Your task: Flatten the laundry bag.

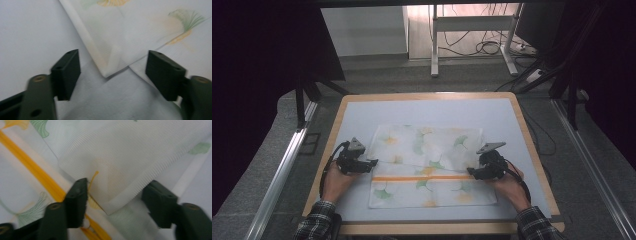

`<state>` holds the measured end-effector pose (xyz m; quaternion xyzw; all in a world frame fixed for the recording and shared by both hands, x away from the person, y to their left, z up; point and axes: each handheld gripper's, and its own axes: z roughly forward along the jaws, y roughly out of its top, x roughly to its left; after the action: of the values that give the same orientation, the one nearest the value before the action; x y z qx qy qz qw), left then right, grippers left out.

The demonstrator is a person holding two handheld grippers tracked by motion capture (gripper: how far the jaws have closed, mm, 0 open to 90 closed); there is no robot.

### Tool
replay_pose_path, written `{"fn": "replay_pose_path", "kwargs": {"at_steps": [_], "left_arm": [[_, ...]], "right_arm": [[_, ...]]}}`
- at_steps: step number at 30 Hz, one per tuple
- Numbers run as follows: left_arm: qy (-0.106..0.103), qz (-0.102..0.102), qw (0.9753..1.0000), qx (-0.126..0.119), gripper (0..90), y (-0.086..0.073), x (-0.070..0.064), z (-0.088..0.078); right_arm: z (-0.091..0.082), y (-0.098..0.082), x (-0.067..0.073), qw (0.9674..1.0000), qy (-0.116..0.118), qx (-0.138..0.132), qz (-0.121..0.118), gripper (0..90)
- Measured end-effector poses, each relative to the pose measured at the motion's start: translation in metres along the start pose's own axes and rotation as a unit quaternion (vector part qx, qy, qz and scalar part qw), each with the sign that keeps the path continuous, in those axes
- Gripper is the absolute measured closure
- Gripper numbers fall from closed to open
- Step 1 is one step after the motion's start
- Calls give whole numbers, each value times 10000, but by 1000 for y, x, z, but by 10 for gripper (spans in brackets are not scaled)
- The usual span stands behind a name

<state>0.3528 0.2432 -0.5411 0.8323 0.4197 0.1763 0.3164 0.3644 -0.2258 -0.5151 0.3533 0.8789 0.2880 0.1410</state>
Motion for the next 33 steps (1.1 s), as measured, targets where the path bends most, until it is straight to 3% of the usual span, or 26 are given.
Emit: {"fn": "replay_pose_path", "kwargs": {"at_steps": [2, 5, 7, 10, 16, 19, 24, 26, 28, 29, 33], "left_arm": [[-278, -190, 9994, -31, 407, 1, 4, 2], [-483, -339, 9983, -25, 533, 4, 7, 4], [-653, -388, 9971, -36, 738, 6, 7, 5], [-568, -312, 9979, 16, 866, 9, 5, 4], [-614, -266, 9973, -292, 874, 24, 5, -7], [-594, -180, 9968, -510, 870, 41, 7, -13], [-522, -281, 9960, -668, 866, 67, 15, -15], [-419, -399, 9961, -669, 865, 82, 22, -14], [-173, -441, 9971, -600, 861, 93, 28, -13], [49, -422, 9978, -505, 860, 102, 32, -11], [309, -588, 9969, -426, 856, 125, 45, -2]], "right_arm": [[0, 3, 0, 10000, 16, -14, 67, 660], [-1, 4, 0, 10000, 83, -5, 30, 843], [-2, 4, -1, 9999, 110, 44, 40, 868], [-6, 5, -4, 9998, 151, -41, 143, 867], [-26, 19, -17, 9974, 252, -555, 396, 865], [-32, 28, -23, 9968, 224, -665, 392, 865], [-39, 48, -39, 9941, 160, -925, 534, 856], [-41, 58, -46, 9928, 128, -1027, 608, 854], [-43, 68, -55, 9912, 96, -1125, 697, 847], [-43, 72, -59, 9903, 64, -1185, 720, 841], [-38, 95, -79, 9863, -51, -1366, 919, 832]]}}
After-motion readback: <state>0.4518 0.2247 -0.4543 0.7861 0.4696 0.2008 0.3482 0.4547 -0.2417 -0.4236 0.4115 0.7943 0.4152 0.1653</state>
